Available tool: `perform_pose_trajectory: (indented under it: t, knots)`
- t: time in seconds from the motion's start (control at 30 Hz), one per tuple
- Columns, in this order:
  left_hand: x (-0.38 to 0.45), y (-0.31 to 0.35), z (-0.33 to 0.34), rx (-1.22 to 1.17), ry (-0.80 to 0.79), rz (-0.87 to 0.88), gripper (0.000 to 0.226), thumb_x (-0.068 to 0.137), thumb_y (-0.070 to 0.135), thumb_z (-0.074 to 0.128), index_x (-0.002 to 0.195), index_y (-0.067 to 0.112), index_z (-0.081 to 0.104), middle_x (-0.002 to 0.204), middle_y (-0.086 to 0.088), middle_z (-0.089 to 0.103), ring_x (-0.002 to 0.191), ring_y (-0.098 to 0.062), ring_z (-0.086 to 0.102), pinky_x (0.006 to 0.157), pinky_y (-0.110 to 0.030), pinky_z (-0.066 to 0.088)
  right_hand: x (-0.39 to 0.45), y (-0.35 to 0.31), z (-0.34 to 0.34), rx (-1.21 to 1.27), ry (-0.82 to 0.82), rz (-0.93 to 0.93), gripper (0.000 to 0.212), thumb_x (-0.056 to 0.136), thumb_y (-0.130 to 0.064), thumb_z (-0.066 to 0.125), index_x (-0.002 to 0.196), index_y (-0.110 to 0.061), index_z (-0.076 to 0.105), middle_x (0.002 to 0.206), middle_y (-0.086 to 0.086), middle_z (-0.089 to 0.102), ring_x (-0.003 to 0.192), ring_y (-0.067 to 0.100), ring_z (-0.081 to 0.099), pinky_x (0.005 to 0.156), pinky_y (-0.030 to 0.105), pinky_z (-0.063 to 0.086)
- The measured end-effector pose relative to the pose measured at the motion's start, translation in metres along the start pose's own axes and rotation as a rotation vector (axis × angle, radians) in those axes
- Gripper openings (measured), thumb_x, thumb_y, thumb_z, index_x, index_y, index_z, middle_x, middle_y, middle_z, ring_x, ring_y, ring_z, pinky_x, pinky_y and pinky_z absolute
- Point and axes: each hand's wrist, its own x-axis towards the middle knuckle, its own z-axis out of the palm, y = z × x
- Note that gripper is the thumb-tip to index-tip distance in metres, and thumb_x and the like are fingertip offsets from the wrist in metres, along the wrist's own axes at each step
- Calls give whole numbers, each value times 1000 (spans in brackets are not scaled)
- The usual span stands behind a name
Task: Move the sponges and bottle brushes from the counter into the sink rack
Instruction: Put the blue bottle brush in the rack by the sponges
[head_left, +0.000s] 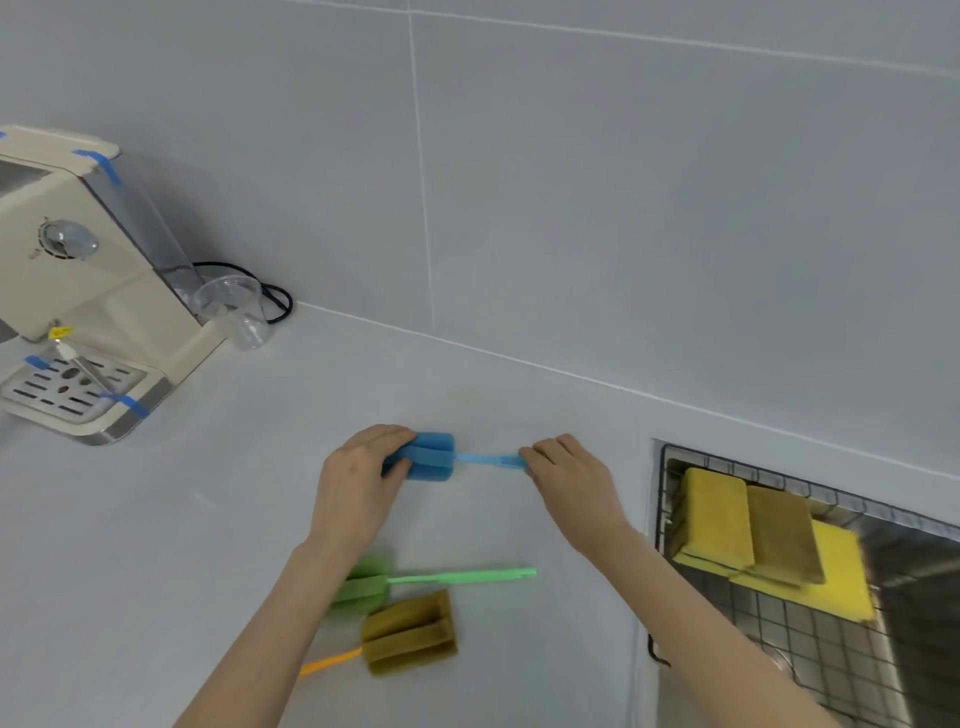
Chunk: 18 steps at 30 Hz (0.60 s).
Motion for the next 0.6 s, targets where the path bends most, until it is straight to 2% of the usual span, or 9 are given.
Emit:
perform_pose_trajectory:
  t: [0.13, 0.3, 0.4, 0.6]
  knots:
    - [-31, 51, 44, -61, -133, 93, 32, 68, -5, 73, 98, 6, 70, 104, -12, 73, 95, -23, 68, 94, -22, 34, -86, 42, -26, -82, -33, 103, 45, 47, -8, 90, 87, -14, 69, 74, -1, 70, 66, 17, 65, 48, 24, 55]
    - [-78, 126, 107, -145, -335, 243, 29, 73, 1, 72, 101, 8, 69, 108, -8, 72, 99, -19, 66, 95, -18, 36, -201, 95, -64, -170, -162, 269, 62, 38, -8, 90, 95, -14, 68, 81, 0, 71, 71, 17, 67, 48, 25, 56]
    - [-93, 167, 135, -192, -400, 279, 29, 80, 5, 66, 108, 10, 65, 116, -5, 68, 106, -18, 62, 99, -22, 42, -243, 125, -76, -193, -176, 340, 58, 41, -5, 90, 94, -13, 68, 81, 1, 71, 72, 19, 67, 45, 27, 56]
    - [-99, 217, 175, -149, -487, 305, 34, 85, 10, 60, 119, 12, 58, 126, -5, 62, 115, -19, 56, 105, -27, 37, -279, 169, -92, -206, -213, 387, 49, 44, -7, 90, 88, -16, 69, 79, -2, 71, 71, 16, 67, 43, 22, 51]
